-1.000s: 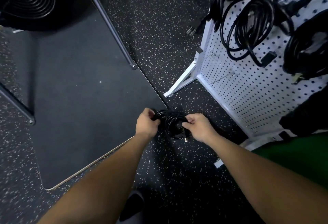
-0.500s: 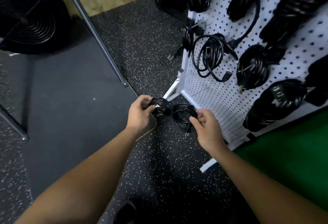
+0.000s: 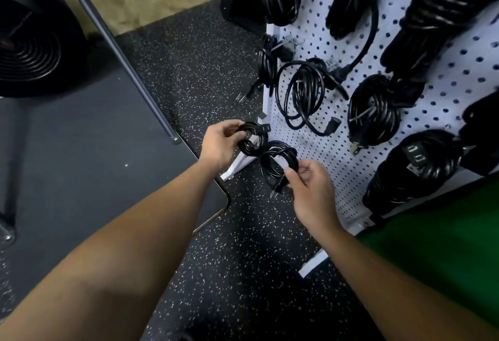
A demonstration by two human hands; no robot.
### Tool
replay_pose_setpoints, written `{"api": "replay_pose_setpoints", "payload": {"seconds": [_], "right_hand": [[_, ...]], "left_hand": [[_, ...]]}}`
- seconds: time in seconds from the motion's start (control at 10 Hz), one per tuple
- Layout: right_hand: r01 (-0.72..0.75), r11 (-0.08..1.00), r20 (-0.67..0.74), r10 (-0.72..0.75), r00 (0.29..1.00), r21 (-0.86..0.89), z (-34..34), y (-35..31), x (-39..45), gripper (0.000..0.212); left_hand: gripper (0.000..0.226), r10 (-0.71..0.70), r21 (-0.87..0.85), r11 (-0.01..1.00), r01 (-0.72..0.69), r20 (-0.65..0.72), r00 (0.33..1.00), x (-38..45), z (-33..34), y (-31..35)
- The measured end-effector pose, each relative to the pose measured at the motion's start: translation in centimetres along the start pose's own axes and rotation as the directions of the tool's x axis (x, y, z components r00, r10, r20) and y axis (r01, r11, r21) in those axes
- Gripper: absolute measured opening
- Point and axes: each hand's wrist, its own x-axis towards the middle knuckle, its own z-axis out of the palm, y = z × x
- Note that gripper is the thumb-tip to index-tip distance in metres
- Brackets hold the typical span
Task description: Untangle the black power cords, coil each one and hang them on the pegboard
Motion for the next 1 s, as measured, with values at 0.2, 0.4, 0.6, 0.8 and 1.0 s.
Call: {"api": "replay_pose_setpoints", "payload": {"seconds": [0.2,0.4,0.6,0.8,1.0], "right_hand": [[-0.075,0.996,-0.066,0.077,0.995,0.037,0.0,0.8,1.5,0.019],[-0.138,0.989,-0.117,0.143,0.983,0.054,0.0,1.5,2.5,0.016],[-0.128,0.99,-0.097,0.122,0.988,-0.061,0.0,1.6,2.6,0.017],[-0.161,0.986,-0.059,0.158,0.986,-0.049,-0.4,1.0,1.7,0.026],[-0.086,0.982,-0.025,0.083,0.996,-0.165,-0.5,0.7,-0.1,0.011]], "left_hand": [[0.019,-0.023,-0.028,0.999,0.024,0.027,0.999,2.1,2.1,-0.8],[0.023,-0.076,-0.096,0.992,0.077,0.01,0.997,3.3,3.4,-1.8],[0.024,-0.083,-0.043,0.996,0.083,0.023,0.996,3.5,3.7,-2.7],[0.039,-0.068,0.19,0.98,0.06,0.032,0.997,2.4,2.1,-2.8],[0.045,-0.098,0.358,0.93,0.08,0.033,0.995,-1.1,0.3,-3.0]]}}
